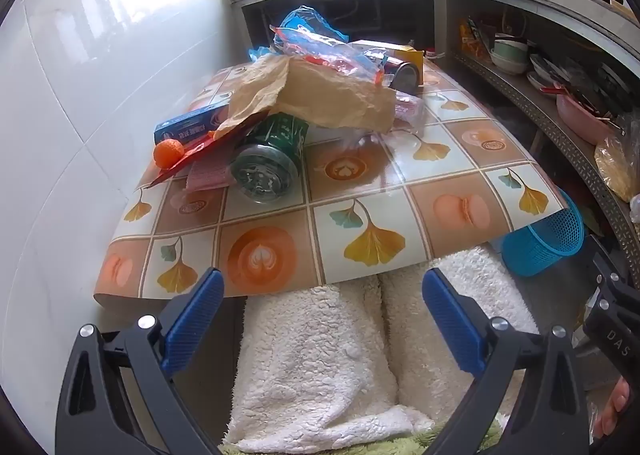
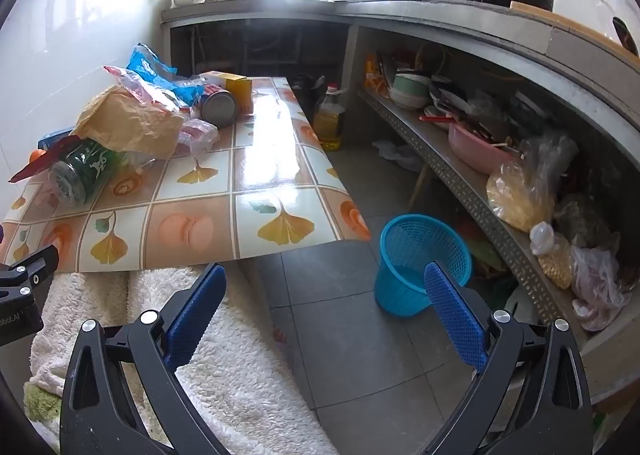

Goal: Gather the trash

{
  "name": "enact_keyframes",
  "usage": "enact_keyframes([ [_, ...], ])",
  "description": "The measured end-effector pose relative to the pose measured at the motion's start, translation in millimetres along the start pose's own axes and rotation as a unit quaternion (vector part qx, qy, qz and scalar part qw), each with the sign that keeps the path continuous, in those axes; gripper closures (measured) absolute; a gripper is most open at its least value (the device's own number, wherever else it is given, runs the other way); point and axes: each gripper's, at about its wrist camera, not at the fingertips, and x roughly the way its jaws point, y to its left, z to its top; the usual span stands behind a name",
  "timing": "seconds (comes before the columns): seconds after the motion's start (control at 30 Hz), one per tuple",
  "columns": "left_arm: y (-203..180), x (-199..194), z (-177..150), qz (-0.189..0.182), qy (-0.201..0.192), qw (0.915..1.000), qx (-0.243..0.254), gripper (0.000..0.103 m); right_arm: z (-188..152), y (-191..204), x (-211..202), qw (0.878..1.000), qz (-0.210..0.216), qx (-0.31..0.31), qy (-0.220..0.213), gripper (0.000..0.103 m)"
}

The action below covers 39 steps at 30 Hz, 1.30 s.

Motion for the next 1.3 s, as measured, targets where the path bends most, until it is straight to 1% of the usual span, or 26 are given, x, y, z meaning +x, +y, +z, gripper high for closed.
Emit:
enact_keyframes([
  [1.3,1.6,0.0,2.8,0.002,-0.003,1.0000,-0.001,0.006,3.3,3.0,-4.7,1.000,-0.001,0.000,-0.003,0.008],
])
